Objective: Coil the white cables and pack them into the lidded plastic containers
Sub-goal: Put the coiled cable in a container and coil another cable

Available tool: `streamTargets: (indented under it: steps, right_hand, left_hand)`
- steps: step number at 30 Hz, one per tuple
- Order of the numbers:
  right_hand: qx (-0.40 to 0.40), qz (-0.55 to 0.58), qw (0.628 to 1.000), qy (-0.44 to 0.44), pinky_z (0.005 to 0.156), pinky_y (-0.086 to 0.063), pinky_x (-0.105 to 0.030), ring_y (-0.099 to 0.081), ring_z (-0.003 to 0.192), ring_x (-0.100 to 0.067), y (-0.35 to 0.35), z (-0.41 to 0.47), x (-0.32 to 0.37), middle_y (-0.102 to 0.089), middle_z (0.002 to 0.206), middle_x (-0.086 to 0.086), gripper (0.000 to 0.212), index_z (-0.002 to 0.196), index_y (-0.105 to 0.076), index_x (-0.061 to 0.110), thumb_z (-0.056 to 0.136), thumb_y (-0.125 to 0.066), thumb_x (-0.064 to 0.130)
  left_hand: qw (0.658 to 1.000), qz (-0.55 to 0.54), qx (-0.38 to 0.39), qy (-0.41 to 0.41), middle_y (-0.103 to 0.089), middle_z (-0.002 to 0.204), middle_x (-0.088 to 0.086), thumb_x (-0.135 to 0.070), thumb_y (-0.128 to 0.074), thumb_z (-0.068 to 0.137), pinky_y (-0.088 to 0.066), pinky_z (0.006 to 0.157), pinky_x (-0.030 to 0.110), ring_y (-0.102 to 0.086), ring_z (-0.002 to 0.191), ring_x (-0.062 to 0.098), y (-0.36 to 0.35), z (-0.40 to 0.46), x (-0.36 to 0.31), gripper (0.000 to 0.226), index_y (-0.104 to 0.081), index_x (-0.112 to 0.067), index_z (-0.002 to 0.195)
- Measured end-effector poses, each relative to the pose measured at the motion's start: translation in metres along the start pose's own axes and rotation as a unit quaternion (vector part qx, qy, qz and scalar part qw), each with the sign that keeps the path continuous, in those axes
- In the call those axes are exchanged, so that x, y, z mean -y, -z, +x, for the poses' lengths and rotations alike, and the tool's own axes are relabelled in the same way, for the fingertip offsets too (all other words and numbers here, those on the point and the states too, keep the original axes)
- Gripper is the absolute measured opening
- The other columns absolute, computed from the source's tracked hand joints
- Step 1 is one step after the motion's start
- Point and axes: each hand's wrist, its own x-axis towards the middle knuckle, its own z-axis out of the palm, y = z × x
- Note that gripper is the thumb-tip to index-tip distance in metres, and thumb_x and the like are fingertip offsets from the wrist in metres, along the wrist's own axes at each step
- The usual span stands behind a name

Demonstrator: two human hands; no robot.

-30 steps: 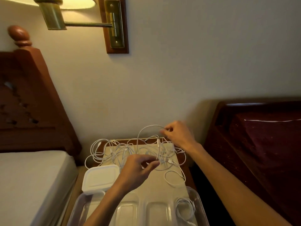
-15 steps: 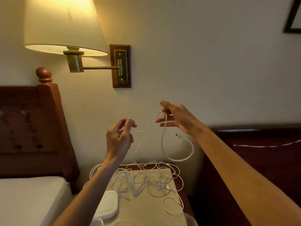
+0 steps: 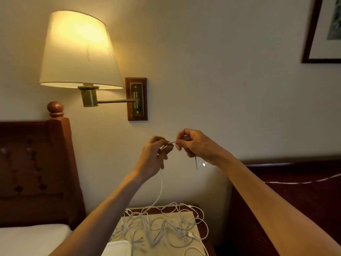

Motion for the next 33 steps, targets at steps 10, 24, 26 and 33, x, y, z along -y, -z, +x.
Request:
streamTargets:
  steps: [10,24,26,33]
  right_hand:
    - [0.045,0.114,0.99,-0.071,0.044,-0.018,-0.022,-0.023,0.048,-0.009,-0.008,-0.03,-0.04,-0.028,0.059,0.002,0.038,0.077,-0.053,0.017,0.104,-0.036,0.036]
    - [0.078,0.149,0.978,-0.12,0.038,-0.02,-0.016,-0.019,0.046,-0.008,0.007,-0.049,-0.059,-0.026,0.057,0.006,0.035,0.08,-0.052,0.017,0.105,-0.035,0.035]
    - [0.08,0.148,0.978,-0.127,0.038,-0.018,-0.017,-0.018,0.046,-0.007,0.016,-0.051,-0.058,-0.025,0.057,0.006,0.034,0.081,-0.052,0.017,0.104,-0.035,0.035]
    - [0.069,0.223,0.961,-0.145,0.037,-0.017,-0.017,-0.017,0.044,-0.006,0.031,-0.059,-0.061,-0.022,0.057,0.006,0.034,0.079,-0.052,0.017,0.103,-0.035,0.034]
  left_hand:
    - [0.983,0.115,-0.015,-0.139,-0.069,0.082,-0.002,-0.008,-0.064,0.09,-0.05,0.069,0.013,-0.061,0.073,0.001,0.045,0.016,0.023,0.009,-0.073,-0.009,0.092]
    - [0.978,0.178,-0.076,-0.083,-0.075,0.083,0.002,-0.019,-0.065,0.091,-0.055,0.07,0.029,-0.07,0.074,0.016,0.074,0.006,0.063,0.014,-0.076,-0.01,0.091]
    - [0.978,0.181,-0.09,-0.053,-0.075,0.083,0.002,-0.021,-0.063,0.092,-0.054,0.07,0.03,-0.069,0.074,0.018,0.076,0.004,0.072,0.017,-0.076,-0.01,0.09]
    - [0.981,0.175,-0.081,0.029,-0.075,0.084,0.001,-0.025,-0.064,0.091,-0.055,0.073,0.034,-0.068,0.076,0.018,0.077,-0.002,0.093,0.018,-0.077,-0.013,0.091]
